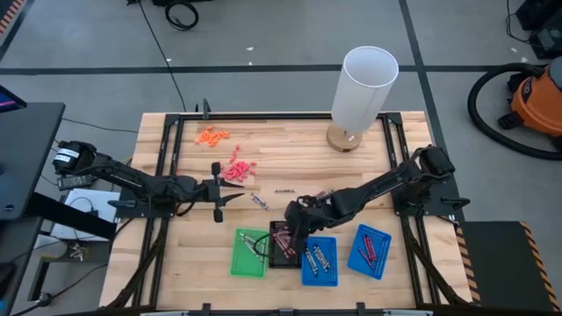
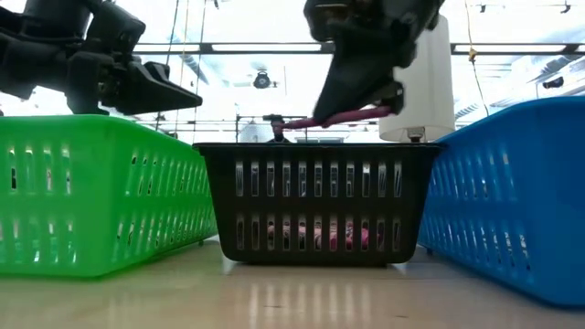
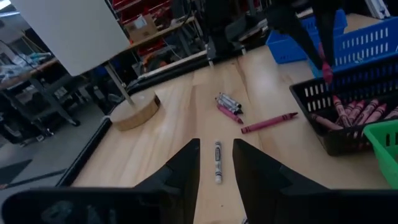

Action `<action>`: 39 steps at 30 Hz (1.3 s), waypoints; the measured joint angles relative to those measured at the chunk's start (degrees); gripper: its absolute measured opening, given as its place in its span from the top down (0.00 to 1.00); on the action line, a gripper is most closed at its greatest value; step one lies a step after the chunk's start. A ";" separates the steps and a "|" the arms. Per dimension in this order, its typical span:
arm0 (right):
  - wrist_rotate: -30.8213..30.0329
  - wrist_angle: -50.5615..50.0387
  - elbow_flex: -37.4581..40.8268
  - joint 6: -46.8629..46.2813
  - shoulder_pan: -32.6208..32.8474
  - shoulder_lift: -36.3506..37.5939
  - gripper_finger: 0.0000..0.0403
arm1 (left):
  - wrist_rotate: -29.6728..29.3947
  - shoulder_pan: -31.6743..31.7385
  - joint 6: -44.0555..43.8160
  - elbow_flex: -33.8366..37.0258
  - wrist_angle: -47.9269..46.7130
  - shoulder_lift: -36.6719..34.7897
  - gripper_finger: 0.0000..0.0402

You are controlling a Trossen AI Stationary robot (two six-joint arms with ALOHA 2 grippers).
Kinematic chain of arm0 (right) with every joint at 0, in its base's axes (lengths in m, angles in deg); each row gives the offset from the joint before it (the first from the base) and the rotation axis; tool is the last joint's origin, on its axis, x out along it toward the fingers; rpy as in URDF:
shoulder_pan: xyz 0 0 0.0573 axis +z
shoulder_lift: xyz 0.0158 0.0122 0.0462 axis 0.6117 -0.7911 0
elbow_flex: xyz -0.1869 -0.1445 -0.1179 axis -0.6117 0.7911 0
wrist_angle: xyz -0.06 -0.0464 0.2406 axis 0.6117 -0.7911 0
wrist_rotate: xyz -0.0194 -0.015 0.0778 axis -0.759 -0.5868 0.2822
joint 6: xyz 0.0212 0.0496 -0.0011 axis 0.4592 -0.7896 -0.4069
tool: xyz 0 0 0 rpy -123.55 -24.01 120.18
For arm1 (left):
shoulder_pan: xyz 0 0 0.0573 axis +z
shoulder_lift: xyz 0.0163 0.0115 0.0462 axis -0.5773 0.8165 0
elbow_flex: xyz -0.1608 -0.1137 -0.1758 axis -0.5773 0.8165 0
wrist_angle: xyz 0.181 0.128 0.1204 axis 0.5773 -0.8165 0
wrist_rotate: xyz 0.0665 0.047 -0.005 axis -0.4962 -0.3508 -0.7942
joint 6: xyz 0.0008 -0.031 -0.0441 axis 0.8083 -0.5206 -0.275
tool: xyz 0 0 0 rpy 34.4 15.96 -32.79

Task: Sort crayons
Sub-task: Put the red crayon into the right blue bin

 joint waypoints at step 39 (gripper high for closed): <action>10.41 -54.61 -4.76 -64.87 22.68 4.57 0.91 | 0.04 0.00 4.56 0.00 3.74 0.00 0.74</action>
